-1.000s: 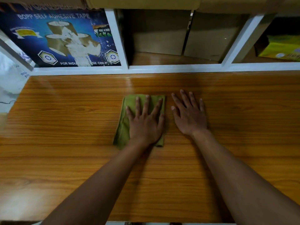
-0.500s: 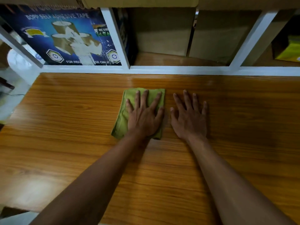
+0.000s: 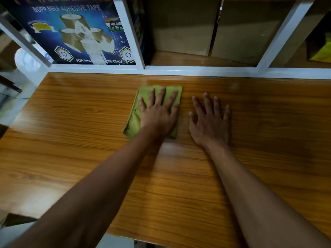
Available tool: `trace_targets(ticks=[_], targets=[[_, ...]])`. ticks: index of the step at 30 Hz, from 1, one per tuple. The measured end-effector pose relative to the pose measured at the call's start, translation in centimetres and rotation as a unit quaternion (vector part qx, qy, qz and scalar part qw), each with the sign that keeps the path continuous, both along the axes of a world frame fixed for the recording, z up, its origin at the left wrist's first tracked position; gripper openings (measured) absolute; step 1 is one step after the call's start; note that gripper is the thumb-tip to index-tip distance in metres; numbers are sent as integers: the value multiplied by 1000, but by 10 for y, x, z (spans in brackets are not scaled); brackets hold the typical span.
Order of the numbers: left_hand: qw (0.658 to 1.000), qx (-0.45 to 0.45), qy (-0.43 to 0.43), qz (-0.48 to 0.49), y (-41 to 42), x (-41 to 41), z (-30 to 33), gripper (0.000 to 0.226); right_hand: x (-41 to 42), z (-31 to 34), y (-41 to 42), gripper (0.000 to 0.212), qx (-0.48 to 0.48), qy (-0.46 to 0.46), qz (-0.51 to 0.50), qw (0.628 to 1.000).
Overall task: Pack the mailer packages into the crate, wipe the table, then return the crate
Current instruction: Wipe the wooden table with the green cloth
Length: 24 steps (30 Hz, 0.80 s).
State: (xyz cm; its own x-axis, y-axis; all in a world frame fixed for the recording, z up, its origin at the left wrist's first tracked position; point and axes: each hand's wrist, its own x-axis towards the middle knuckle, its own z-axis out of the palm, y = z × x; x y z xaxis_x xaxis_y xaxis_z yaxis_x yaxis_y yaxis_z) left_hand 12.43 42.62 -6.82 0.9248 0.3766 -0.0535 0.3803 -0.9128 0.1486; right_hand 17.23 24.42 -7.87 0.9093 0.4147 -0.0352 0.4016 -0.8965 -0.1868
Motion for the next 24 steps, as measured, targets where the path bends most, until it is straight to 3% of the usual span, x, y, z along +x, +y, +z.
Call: trace_targets(ticks=[5, 9, 13, 16, 21, 24], targets=[[1000, -4, 19, 10, 18, 31, 6, 61, -3, 3, 1, 63, -18, 3, 6, 1000], [1000, -10, -16, 14, -27, -91, 8, 59, -15, 13, -5, 64, -12, 28, 17, 999], [999, -40, 19, 11, -62, -182, 11, 58, -63, 13, -12, 66, -26, 37, 13, 999], [999, -38, 10, 15, -53, -158, 8, 59, -85, 11, -12, 68, -30, 31, 12, 999], [999, -28, 13, 26, 1, -38, 6, 64, -83, 5, -11, 67, -39, 9, 6, 999], [999, -26, 26, 33, 4, -31, 8, 64, -82, 6, -10, 66, -38, 5, 6, 999]])
